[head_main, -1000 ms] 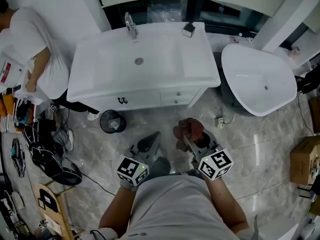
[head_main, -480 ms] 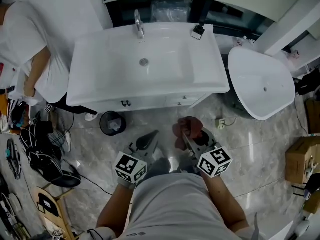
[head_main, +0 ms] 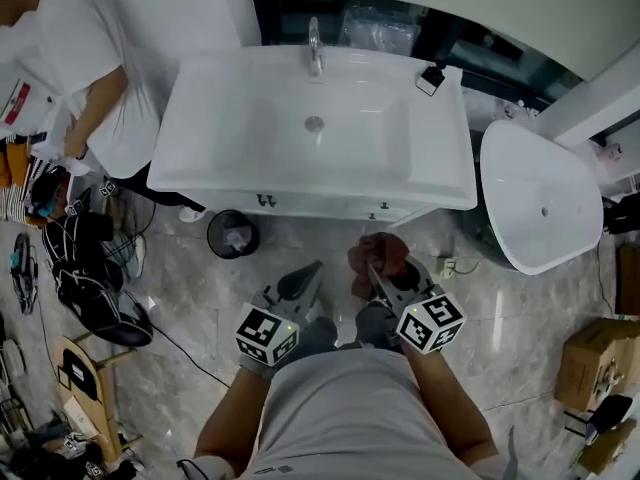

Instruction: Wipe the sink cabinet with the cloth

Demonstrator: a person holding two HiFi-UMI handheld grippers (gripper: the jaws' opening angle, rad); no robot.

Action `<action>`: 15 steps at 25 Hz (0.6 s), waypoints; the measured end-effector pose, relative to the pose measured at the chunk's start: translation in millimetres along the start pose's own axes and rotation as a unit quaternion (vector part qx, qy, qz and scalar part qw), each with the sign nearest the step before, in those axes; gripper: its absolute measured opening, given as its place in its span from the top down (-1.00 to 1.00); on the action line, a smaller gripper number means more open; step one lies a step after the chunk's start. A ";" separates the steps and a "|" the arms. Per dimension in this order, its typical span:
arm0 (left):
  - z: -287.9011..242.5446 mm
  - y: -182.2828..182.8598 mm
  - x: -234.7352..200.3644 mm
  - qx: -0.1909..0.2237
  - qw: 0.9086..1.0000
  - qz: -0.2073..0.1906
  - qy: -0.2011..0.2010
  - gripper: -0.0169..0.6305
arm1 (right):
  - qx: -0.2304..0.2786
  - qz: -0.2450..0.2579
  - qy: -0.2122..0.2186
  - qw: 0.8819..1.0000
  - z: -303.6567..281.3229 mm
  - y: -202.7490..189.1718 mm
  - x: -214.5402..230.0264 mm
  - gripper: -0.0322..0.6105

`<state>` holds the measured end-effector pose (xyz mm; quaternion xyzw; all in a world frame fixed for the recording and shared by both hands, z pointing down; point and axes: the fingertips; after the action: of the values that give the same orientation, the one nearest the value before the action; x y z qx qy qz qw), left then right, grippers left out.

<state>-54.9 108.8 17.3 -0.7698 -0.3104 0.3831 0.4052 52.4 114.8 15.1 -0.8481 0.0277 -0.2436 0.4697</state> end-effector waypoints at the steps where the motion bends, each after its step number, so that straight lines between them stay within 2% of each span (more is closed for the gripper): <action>1: -1.6 0.0 -1.0 0.001 1.000 0.004 0.006 0.91 | -0.004 -0.002 0.005 1.000 -2.2 0.5 2.3 0.44; 8: -16.3 -12.5 -12.1 0.002 0.998 0.038 0.044 0.91 | -0.053 -0.028 0.038 0.997 -32.9 -22.0 22.9 0.43; 15: -29.5 -54.0 -24.0 -0.021 0.994 0.074 0.080 0.91 | -0.111 -0.058 0.050 0.991 -79.4 -70.8 47.9 0.44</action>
<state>-51.5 104.3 83.1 -0.8271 -0.2274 0.3429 0.3830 46.8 78.8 125.9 -0.8818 0.0290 -0.3084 0.3557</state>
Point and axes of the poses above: the fingertips, and each gripper's own axes: z backward along the fingers, x to its right, y out of its top, and after that the axes turned 9 degrees about -x, right-handed
